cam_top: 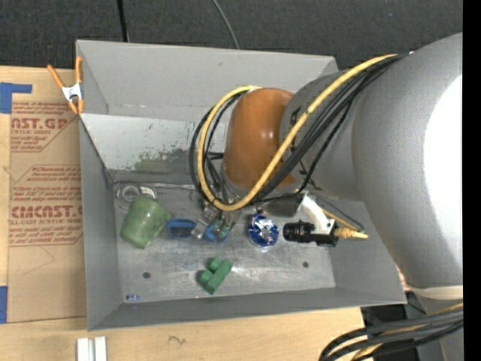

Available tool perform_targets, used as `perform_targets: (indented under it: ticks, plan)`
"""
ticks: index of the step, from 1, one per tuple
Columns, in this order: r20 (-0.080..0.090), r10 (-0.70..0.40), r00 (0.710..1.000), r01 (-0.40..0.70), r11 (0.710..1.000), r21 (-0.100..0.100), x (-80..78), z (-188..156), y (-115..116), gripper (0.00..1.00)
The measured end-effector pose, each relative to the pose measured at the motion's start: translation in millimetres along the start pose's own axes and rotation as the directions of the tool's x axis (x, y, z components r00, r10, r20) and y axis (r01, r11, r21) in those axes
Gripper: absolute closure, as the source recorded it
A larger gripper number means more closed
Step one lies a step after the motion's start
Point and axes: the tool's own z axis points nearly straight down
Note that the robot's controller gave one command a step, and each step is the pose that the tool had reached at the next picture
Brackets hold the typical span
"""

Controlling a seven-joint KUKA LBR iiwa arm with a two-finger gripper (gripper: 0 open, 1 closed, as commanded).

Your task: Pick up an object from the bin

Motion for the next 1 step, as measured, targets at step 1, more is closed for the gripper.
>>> perform_targets:
  ticks: [1]
  plan:
    - [0.0, -0.007, 1.0, 0.007, 1.0, 0.001, -6.2, -59.4, -2.4, 1.0]
